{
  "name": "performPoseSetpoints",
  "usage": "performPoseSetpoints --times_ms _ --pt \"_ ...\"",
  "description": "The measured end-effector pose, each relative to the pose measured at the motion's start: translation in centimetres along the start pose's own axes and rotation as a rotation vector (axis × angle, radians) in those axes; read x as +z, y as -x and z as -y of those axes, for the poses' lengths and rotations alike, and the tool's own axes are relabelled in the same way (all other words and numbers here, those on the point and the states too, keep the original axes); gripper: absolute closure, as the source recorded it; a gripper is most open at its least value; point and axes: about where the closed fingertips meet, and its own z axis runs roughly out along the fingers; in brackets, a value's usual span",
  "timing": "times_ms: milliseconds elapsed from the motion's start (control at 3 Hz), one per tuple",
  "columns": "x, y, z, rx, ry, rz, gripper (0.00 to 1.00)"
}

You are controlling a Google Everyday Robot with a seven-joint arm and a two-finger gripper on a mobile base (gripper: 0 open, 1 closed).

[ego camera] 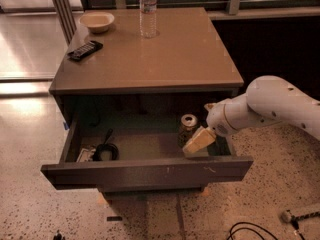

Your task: Pick orange can from top drawer and place on counter

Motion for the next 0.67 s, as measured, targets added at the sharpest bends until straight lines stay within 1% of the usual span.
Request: performPoseSetpoints --times_ms 333,667 --pt "1.4 0.2 1.0 0.020 -0.016 0.034 0.17" --pt "2.8 0.1 1.8 0.032 -0.040 0.074 0.13"
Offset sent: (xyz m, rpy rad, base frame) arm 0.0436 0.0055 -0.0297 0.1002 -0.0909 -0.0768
